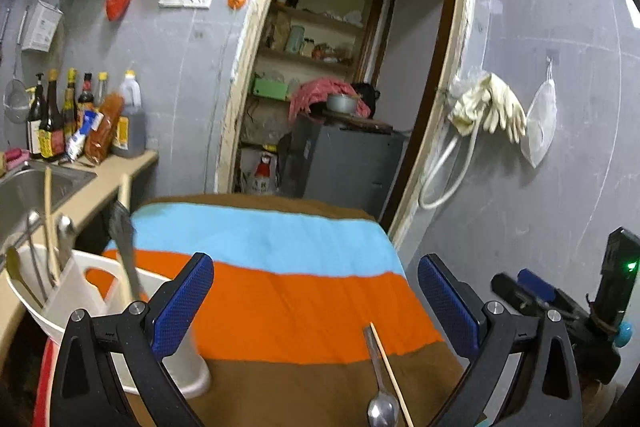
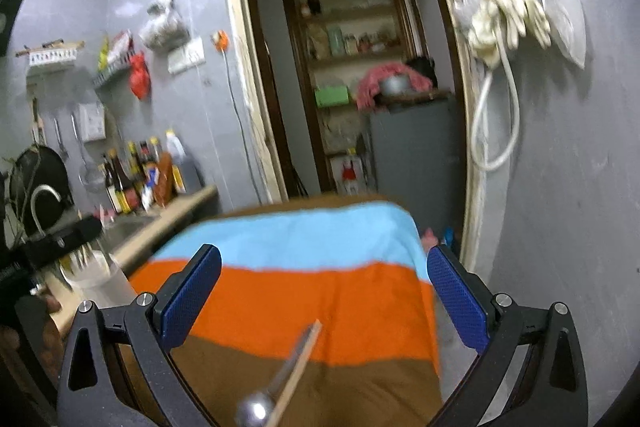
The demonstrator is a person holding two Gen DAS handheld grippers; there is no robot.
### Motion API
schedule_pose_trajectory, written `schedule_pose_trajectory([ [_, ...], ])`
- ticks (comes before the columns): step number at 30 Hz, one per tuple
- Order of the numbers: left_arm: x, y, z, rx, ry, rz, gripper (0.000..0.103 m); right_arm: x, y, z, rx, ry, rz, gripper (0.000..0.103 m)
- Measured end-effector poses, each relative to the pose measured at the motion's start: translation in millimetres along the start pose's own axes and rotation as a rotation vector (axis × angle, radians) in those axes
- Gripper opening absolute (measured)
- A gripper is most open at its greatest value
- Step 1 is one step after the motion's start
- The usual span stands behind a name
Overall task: Organize utensils
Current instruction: 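Move both open tools back to the spoon and chopstick on the cloth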
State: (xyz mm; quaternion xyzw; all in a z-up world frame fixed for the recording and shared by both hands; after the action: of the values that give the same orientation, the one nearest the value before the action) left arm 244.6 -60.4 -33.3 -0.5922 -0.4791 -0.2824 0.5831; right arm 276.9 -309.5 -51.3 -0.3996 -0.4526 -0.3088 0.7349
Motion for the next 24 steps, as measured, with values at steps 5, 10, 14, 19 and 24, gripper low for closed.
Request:
schedule_pose_trajectory([
  [5,-18,21,-14,-0.007,0.015,0.069,0.102,-31,12,-29,0.016,0.043,0.112,0.101],
  [10,-38,45,-22,0.01,0.024,0.15,0.102,-58,25,-45,0.036,0.08,0.184,0.099],
  [14,-51,63,-23,0.062,0.038,0.208,0.102,-79,42,-53,0.057,0.109,0.25,0.082],
  [19,-62,83,-13,0.093,-0.002,0.281,0.102,-98,66,-44,0.097,0.108,0.336,0.062],
  [24,-65,95,-7,0.118,-0.024,0.32,0.102,-108,85,-30,0.122,0.086,0.401,0.051],
])
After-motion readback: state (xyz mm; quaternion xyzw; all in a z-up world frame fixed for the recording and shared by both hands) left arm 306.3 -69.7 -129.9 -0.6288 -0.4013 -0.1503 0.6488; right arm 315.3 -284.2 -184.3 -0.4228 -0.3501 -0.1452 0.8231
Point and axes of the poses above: each gripper's, at about its wrist camera, not at the fingertips, and y roughly the way its jaws point, z to its left, x to its top, the point moved 2 cm from there along y, roughly the way its jaws point, and after that the axes turned 14 degrees about x, right-handed, at the moved point
